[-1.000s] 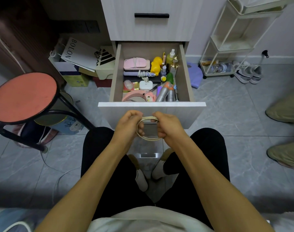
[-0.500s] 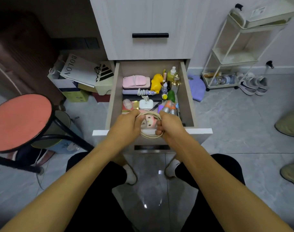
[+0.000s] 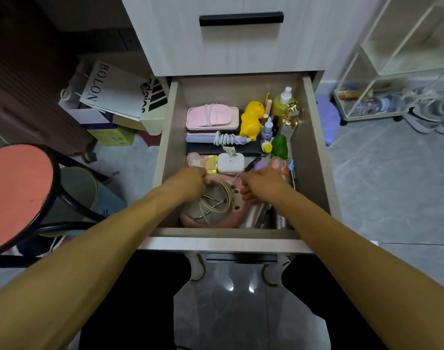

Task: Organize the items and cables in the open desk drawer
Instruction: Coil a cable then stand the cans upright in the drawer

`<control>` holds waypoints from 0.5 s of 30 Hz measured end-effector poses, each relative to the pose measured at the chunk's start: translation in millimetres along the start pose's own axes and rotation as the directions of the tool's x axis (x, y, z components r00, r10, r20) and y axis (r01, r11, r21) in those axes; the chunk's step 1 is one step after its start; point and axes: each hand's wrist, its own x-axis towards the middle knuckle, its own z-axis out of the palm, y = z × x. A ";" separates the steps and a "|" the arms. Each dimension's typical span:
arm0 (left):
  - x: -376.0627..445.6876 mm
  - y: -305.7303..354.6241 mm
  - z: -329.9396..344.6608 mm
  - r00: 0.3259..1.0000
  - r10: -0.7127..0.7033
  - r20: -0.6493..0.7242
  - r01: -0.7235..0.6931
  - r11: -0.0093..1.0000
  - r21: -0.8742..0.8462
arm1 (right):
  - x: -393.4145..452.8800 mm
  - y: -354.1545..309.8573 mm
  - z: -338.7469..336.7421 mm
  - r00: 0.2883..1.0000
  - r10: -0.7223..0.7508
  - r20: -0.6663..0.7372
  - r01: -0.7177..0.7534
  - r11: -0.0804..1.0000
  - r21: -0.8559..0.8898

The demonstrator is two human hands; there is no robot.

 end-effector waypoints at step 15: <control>-20.1 -1.2 -10.9 0.956 0.065 -0.285 -0.099 0.989 -0.107 | -8.4 7.3 22.0 0.771 -0.547 0.328 0.601 0.452 -0.659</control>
